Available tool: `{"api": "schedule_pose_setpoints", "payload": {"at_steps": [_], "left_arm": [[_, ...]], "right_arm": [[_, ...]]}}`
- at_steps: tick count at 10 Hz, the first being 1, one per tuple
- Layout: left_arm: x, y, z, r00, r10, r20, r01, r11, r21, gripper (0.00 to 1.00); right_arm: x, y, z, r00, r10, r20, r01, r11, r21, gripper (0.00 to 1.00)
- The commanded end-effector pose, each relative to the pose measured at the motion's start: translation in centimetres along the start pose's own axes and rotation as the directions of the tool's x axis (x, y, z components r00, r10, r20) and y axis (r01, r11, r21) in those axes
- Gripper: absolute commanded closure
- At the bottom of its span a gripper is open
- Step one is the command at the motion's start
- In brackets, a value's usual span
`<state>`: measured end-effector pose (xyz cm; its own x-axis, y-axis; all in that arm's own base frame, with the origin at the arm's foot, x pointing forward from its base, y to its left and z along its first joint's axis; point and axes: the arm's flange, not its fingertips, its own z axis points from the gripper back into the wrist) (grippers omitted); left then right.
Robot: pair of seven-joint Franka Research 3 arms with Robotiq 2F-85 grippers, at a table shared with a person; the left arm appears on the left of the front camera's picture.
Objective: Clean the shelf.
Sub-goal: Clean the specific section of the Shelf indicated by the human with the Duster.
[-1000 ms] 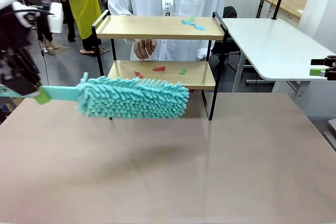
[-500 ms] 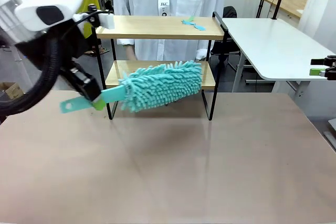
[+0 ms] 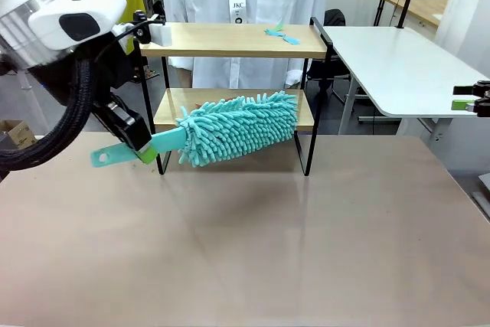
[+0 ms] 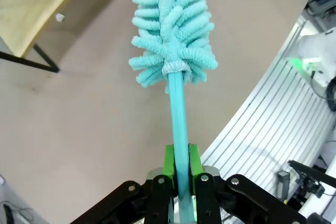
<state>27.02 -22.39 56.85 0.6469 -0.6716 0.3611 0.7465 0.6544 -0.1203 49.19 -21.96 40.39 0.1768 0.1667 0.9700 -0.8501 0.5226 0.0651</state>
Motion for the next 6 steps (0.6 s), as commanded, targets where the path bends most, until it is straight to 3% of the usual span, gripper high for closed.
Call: {"api": "schedule_pose_setpoints", "payload": {"at_steps": [1,4,6], "left_arm": [[3.1,-2.5,-1.5,0.994,0.097,0.047,-0.098,0.995,0.017,0.87],[5.3,-5.9,-3.6,0.948,0.287,0.134,-0.294,0.955,0.035,0.87],[6.7,-7.4,-4.7,0.912,0.347,0.218,-0.366,0.929,0.052,0.87]], "right_arm": [[0.3,0.1,-0.1,1.0,0.007,-0.002,-0.007,1.0,0.002,0.0],[0.3,0.1,-0.1,1.0,0.007,-0.002,-0.007,1.0,0.002,0.0],[0.3,0.1,-0.1,1.0,0.007,-0.002,-0.007,1.0,0.002,0.0]]}}
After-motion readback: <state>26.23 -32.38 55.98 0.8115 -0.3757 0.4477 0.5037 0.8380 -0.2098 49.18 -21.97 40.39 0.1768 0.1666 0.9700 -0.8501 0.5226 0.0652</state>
